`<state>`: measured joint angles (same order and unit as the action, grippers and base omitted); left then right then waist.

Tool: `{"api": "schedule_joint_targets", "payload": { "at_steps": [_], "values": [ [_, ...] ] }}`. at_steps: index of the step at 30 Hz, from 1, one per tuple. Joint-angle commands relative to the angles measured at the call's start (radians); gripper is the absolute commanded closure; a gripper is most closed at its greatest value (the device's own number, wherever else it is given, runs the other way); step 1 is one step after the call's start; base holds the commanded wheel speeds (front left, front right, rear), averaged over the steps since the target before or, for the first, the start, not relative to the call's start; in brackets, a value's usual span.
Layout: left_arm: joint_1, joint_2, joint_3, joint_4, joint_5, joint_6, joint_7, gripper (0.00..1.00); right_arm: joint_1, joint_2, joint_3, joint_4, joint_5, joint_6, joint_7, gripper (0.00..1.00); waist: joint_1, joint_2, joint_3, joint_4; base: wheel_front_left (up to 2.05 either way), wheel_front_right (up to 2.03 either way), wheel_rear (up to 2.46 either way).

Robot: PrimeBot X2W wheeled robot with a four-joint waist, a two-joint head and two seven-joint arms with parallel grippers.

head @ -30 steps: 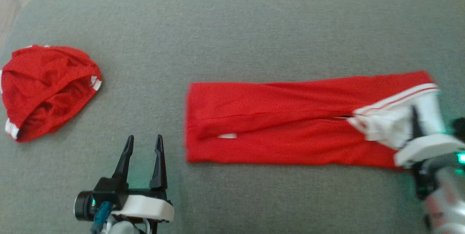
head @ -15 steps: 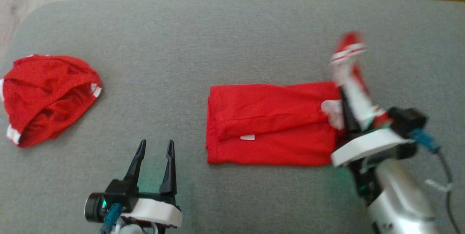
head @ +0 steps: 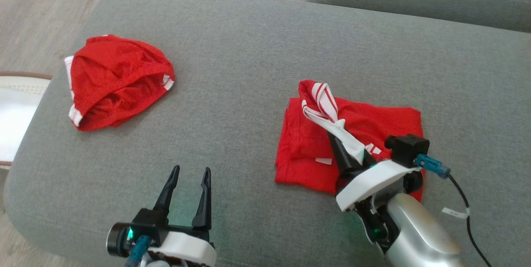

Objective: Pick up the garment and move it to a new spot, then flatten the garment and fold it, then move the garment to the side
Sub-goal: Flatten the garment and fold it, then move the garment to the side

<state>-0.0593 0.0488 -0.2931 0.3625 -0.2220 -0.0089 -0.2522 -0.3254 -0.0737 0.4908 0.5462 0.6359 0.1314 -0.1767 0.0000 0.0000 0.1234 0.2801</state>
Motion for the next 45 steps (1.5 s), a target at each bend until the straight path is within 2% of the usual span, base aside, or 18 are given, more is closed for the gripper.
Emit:
{"api": "schedule_joint_targets", "payload": {
  "at_steps": [1,7,11,16,21,27,32,45],
  "values": [
    [-0.021,0.001,0.026,-0.023,-0.007,0.005,-0.010,0.00,-0.049,0.021,0.019,-0.029,0.007,-0.001,-0.015,0.00,0.0000,0.0000,0.000,0.007,0.00,0.00,0.00],
    [-0.021,0.001,0.060,-0.029,-0.009,0.017,-0.010,0.00,-0.054,0.021,-0.049,-0.033,-0.011,-0.001,-0.074,0.00,0.0000,0.0000,-0.010,-0.033,0.00,0.00,0.00],
    [-0.024,0.001,0.085,-0.038,-0.002,0.019,-0.010,0.00,-0.036,0.005,-0.182,-0.035,-0.102,-0.001,-0.084,0.00,0.0000,0.0000,-0.020,-0.083,0.00,0.00,0.00],
    [-0.033,0.001,0.118,-0.049,0.015,0.020,-0.010,0.00,0.023,0.006,-0.376,-0.099,-0.268,-0.001,-0.085,0.00,0.0000,0.0000,-0.031,-0.140,0.00,0.00,0.00],
    [-0.024,0.001,0.144,-0.053,0.033,0.021,-0.010,0.00,0.098,0.016,-0.474,-0.137,-0.406,-0.001,-0.085,0.00,0.0000,0.0000,-0.049,-0.176,0.00,0.00,0.00],
    [0.026,0.001,0.156,-0.059,0.027,0.027,-0.010,0.00,0.190,0.022,-0.506,-0.123,-0.466,-0.001,-0.085,0.00,0.0000,0.0000,-0.086,-0.194,0.00,0.00,0.00],
    [0.073,0.001,0.151,-0.065,0.021,0.030,-0.010,0.00,0.236,0.023,-0.486,-0.105,-0.442,-0.001,-0.085,0.00,0.0000,0.0000,-0.104,-0.198,0.00,0.00,0.00],
    [0.068,0.001,0.139,-0.068,0.025,0.025,-0.010,0.00,0.222,0.023,-0.452,-0.093,-0.417,-0.001,-0.085,0.00,0.0000,0.0000,-0.091,-0.194,0.00,0.00,0.00]
  ]
}}
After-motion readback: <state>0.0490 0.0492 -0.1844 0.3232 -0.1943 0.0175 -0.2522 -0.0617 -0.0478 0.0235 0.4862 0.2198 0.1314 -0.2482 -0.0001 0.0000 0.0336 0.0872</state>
